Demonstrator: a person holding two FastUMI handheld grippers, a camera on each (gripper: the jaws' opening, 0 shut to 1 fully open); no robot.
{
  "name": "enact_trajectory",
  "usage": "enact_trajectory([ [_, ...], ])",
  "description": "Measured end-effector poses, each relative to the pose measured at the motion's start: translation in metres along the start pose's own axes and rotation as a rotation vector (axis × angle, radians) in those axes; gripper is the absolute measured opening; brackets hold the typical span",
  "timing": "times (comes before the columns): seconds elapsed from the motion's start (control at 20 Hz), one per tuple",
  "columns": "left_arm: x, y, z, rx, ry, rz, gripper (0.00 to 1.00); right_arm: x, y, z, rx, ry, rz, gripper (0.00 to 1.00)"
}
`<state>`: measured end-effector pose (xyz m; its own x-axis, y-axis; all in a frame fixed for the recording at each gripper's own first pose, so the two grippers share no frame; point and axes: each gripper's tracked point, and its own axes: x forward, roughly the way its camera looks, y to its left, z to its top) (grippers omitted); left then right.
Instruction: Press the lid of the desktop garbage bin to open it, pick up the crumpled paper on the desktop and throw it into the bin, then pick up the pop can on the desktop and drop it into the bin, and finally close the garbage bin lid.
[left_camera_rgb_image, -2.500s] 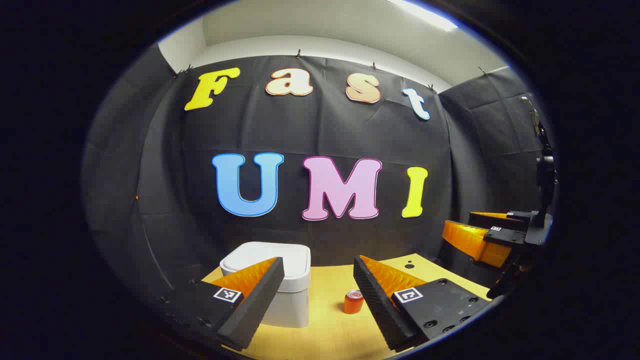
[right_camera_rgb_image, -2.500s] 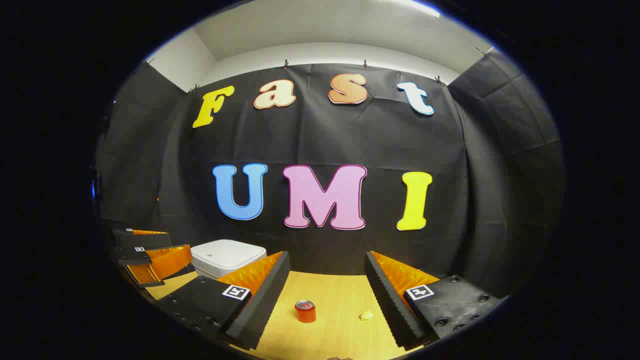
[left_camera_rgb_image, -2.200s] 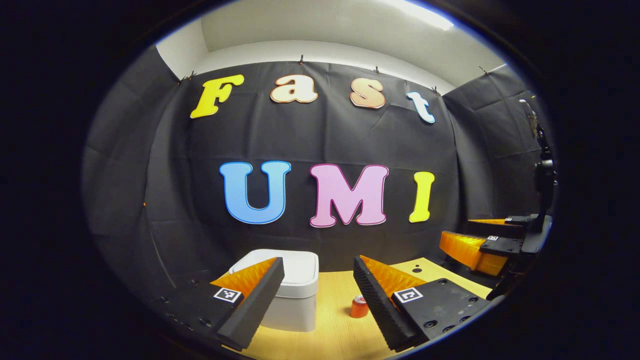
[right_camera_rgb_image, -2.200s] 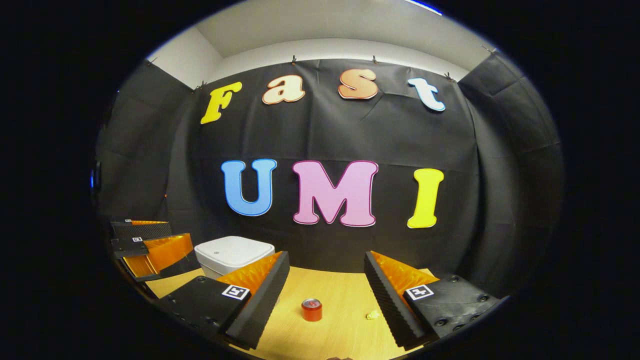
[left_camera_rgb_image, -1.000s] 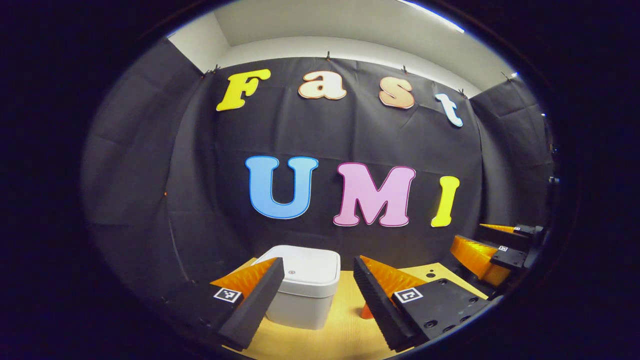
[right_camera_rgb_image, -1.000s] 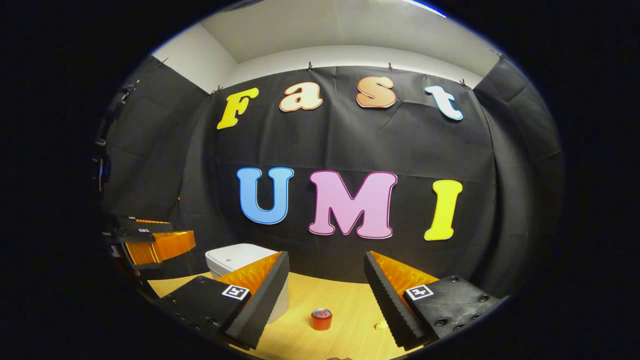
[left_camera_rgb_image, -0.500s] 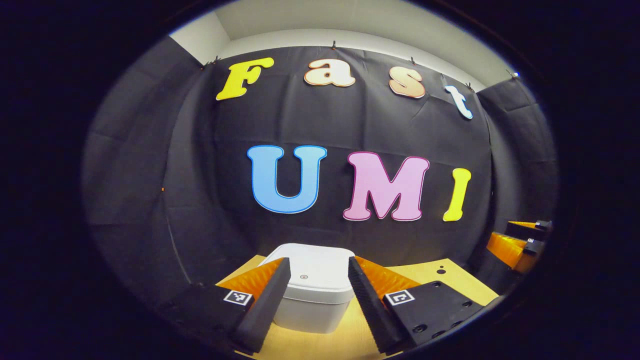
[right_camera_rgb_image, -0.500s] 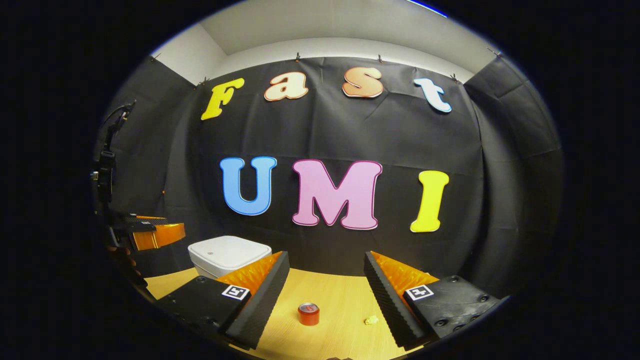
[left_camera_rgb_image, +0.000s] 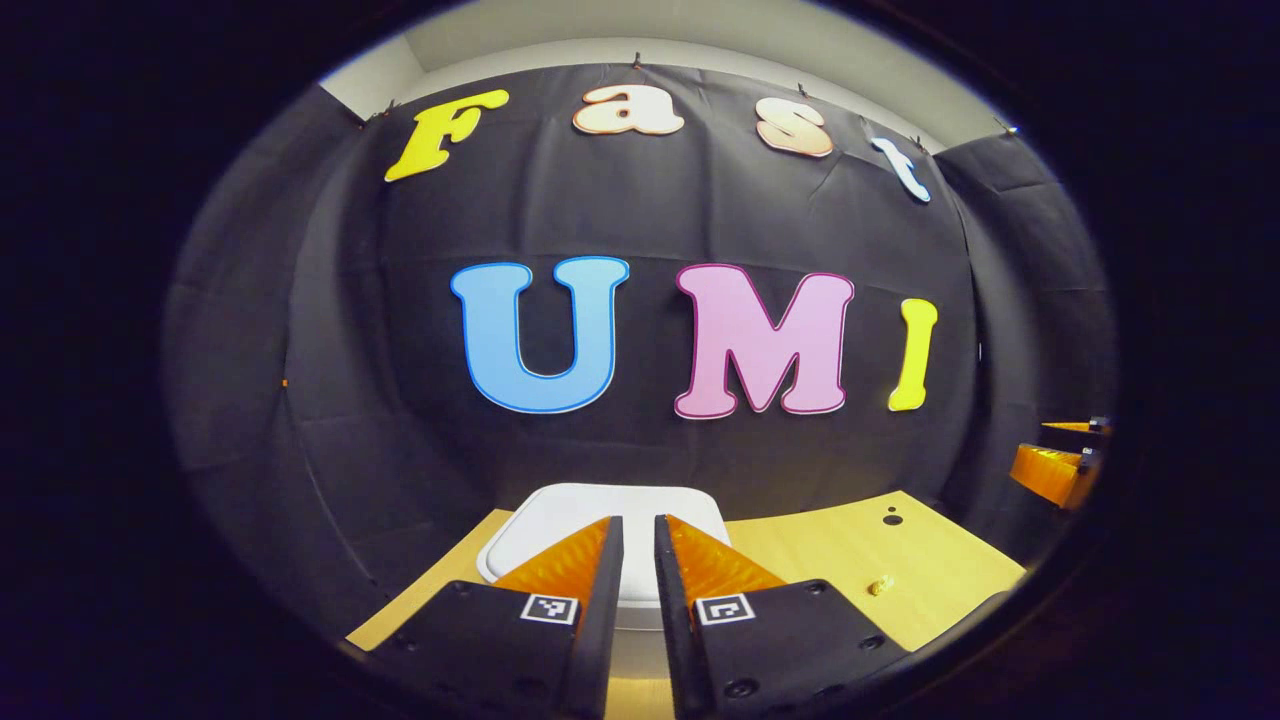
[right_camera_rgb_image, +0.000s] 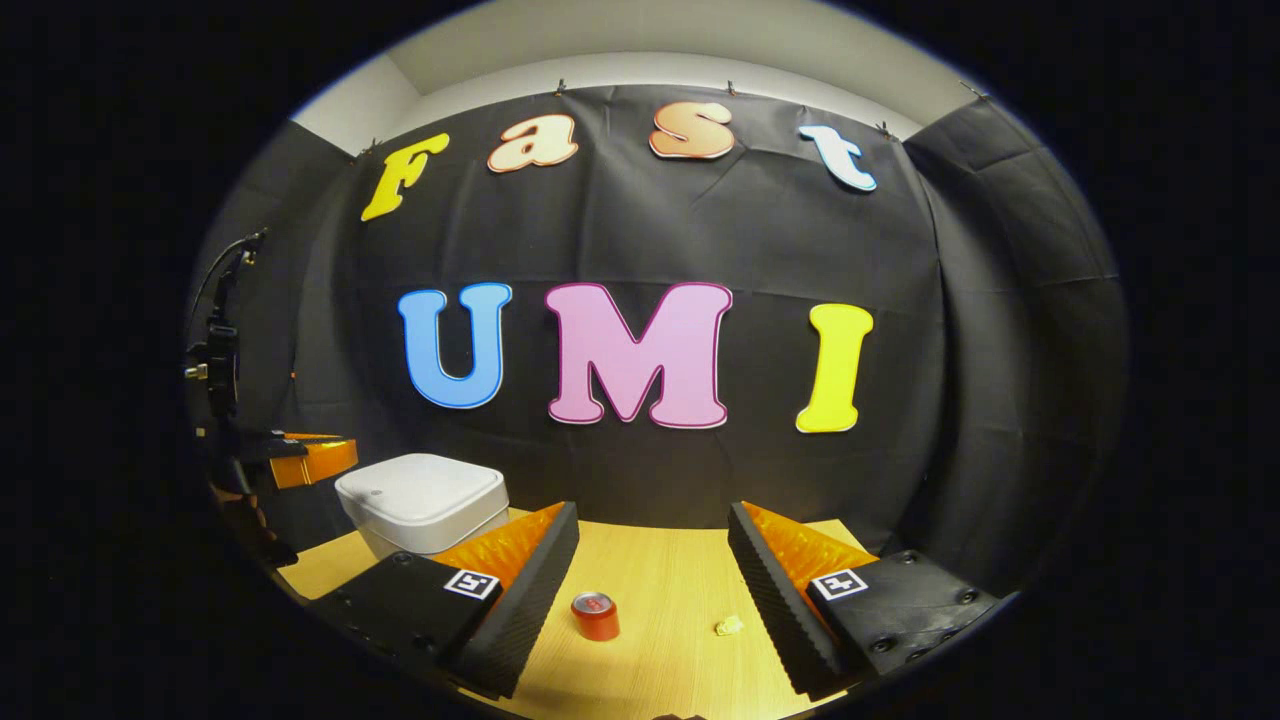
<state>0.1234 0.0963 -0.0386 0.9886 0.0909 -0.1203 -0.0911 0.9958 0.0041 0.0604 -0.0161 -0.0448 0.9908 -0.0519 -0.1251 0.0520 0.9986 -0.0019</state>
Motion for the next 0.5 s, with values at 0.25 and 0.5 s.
enact_trajectory([
  [0.25,0.039,0.019,-0.032,0.048,0.082,0.023,0.06,0.006,-0.011,-0.004,0.003,0.007,-0.028,0.97],
  [0.5,0.056,0.017,-0.055,0.035,0.138,0.006,0.06,0.01,-0.015,-0.006,-0.004,0.005,-0.041,0.97],
])
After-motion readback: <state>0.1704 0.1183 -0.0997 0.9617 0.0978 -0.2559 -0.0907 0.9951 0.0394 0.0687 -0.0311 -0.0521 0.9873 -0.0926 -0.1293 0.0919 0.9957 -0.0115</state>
